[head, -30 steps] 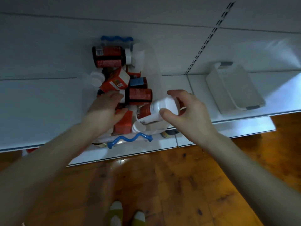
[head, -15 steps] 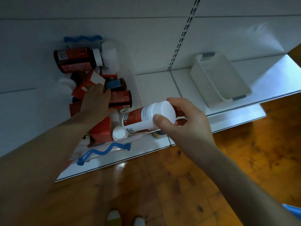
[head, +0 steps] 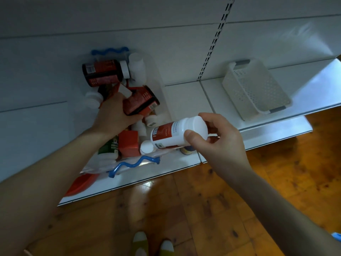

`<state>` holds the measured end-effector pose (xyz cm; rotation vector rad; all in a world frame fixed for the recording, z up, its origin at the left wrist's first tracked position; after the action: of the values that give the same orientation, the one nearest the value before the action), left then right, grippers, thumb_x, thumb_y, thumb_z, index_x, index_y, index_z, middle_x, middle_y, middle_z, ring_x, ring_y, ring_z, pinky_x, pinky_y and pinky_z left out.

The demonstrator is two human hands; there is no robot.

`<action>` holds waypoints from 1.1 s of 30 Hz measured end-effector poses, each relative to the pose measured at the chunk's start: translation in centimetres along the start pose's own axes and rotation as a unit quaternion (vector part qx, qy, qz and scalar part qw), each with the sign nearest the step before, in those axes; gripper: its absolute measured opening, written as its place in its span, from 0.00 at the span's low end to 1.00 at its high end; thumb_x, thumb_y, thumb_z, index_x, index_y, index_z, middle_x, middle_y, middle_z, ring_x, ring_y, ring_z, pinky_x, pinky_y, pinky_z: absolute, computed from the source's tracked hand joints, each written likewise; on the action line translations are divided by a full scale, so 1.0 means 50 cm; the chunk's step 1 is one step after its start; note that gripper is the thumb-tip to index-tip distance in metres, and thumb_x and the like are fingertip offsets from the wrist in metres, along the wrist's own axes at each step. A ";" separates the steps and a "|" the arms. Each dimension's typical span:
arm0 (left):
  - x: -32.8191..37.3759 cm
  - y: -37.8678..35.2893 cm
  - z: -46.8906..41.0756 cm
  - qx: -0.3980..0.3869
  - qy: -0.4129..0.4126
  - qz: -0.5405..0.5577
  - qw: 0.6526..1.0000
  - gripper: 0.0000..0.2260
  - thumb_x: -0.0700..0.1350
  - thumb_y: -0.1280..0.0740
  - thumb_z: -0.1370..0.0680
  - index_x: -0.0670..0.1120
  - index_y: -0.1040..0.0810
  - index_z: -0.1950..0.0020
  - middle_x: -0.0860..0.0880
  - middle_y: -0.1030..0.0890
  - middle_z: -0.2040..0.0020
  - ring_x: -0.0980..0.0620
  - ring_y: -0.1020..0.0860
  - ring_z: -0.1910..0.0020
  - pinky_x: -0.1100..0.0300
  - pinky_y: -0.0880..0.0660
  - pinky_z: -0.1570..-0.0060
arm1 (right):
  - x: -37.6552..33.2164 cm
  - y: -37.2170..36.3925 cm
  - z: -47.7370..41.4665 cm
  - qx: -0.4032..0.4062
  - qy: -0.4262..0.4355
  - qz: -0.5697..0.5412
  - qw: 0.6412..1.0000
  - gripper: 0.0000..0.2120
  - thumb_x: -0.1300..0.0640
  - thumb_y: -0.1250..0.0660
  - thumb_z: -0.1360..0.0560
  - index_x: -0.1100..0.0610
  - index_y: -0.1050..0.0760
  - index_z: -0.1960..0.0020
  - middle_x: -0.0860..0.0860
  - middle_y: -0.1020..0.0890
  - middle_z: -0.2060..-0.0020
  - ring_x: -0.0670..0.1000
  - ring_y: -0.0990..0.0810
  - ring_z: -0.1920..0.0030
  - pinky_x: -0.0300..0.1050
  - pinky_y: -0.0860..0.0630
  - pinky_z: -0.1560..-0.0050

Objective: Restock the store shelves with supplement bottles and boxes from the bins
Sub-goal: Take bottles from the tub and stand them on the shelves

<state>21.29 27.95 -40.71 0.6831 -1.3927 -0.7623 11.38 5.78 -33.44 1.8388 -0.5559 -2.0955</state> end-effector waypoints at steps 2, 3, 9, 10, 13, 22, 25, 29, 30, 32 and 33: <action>0.010 0.018 0.023 0.019 0.035 0.045 0.998 0.26 0.49 0.25 0.31 0.40 0.30 0.39 0.48 0.26 0.47 0.53 0.29 0.51 0.61 0.34 0.56 | -0.008 0.007 0.017 0.005 0.008 -0.003 1.000 0.17 0.53 0.30 0.32 0.46 0.32 0.46 0.45 0.25 0.51 0.38 0.24 0.55 0.24 0.28 0.63; 0.016 0.029 0.035 0.032 0.054 0.061 0.996 0.27 0.49 0.25 0.31 0.41 0.31 0.38 0.48 0.25 0.45 0.53 0.28 0.49 0.63 0.35 0.55 | -0.012 0.013 0.026 0.008 0.012 -0.009 1.000 0.17 0.53 0.29 0.32 0.47 0.31 0.46 0.44 0.25 0.52 0.35 0.24 0.55 0.24 0.28 0.63; 0.060 0.098 0.143 0.095 0.124 0.130 0.979 0.26 0.48 0.23 0.34 0.40 0.29 0.42 0.50 0.25 0.52 0.53 0.26 0.55 0.65 0.33 0.59 | -0.031 0.050 0.092 0.009 0.019 0.001 1.000 0.18 0.56 0.28 0.33 0.43 0.31 0.48 0.37 0.26 0.55 0.33 0.25 0.54 0.25 0.26 0.60; 0.074 0.107 0.170 0.093 0.122 0.163 0.975 0.25 0.46 0.23 0.34 0.40 0.28 0.43 0.50 0.25 0.53 0.55 0.26 0.57 0.67 0.32 0.61 | -0.037 0.057 0.103 0.009 0.014 0.009 1.000 0.18 0.55 0.28 0.33 0.43 0.30 0.47 0.36 0.27 0.54 0.35 0.24 0.54 0.25 0.26 0.59; 0.111 0.133 0.255 0.070 0.127 0.219 0.965 0.25 0.43 0.23 0.34 0.44 0.29 0.41 0.51 0.24 0.51 0.54 0.25 0.54 0.64 0.30 0.57 | -0.065 0.086 0.141 -0.009 0.011 0.033 0.999 0.19 0.55 0.28 0.32 0.44 0.30 0.45 0.36 0.27 0.53 0.38 0.25 0.53 0.24 0.26 0.59; 0.272 0.260 0.437 0.039 0.127 0.328 0.935 0.27 0.43 0.24 0.33 0.50 0.32 0.39 0.61 0.25 0.54 0.68 0.26 0.58 0.75 0.29 0.62 | -0.193 0.223 0.207 -0.013 -0.003 0.068 0.998 0.16 0.56 0.30 0.29 0.53 0.25 0.42 0.44 0.23 0.52 0.39 0.25 0.55 0.31 0.27 0.54; 0.311 0.309 0.462 0.049 0.124 0.365 0.922 0.28 0.42 0.24 0.34 0.47 0.31 0.37 0.58 0.23 0.51 0.65 0.25 0.54 0.68 0.26 0.55 | -0.249 0.262 0.217 -0.019 0.017 0.105 0.994 0.16 0.53 0.33 0.27 0.52 0.25 0.40 0.44 0.23 0.51 0.39 0.25 0.54 0.32 0.28 0.55; 0.355 0.361 0.481 0.049 0.105 0.394 0.912 0.30 0.42 0.23 0.35 0.46 0.31 0.37 0.52 0.23 0.46 0.55 0.23 0.48 0.60 0.28 0.49 | -0.340 0.309 0.227 -0.051 0.065 0.132 0.988 0.18 0.56 0.37 0.24 0.47 0.29 0.35 0.40 0.25 0.55 0.41 0.27 0.57 0.36 0.31 0.56; 0.370 0.374 0.480 0.047 0.098 0.405 0.908 0.29 0.42 0.23 0.35 0.46 0.31 0.37 0.50 0.23 0.45 0.54 0.23 0.47 0.61 0.28 0.49 | -0.367 0.322 0.231 -0.069 0.078 0.146 0.984 0.19 0.57 0.39 0.23 0.46 0.31 0.34 0.37 0.27 0.56 0.38 0.29 0.59 0.33 0.33 0.58; 0.392 0.394 0.467 0.053 0.078 0.416 0.904 0.30 0.44 0.22 0.36 0.47 0.31 0.39 0.51 0.23 0.46 0.55 0.23 0.48 0.60 0.26 0.48 | -0.403 0.335 0.226 -0.109 0.097 0.190 0.971 0.18 0.59 0.40 0.22 0.46 0.31 0.34 0.39 0.28 0.52 0.33 0.31 0.61 0.25 0.35 0.59; 0.409 0.404 0.460 0.053 0.062 0.425 0.901 0.32 0.47 0.21 0.39 0.48 0.31 0.40 0.53 0.22 0.47 0.55 0.23 0.48 0.59 0.26 0.48 | -0.421 0.348 0.229 -0.115 0.106 0.216 0.964 0.18 0.60 0.40 0.23 0.48 0.30 0.35 0.41 0.28 0.49 0.31 0.32 0.60 0.23 0.36 0.60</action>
<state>0.18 23.98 -10.82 0.1430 -1.4381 0.0538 2.43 1.29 -5.57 1.6092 -0.5718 -1.5850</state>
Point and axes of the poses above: each hand's wrist, its own z-axis away from the middle knuckle, its own y-axis out of the back of the hand, x = y × z, the point moved 4 cm from there along -z, towards the middle knuckle
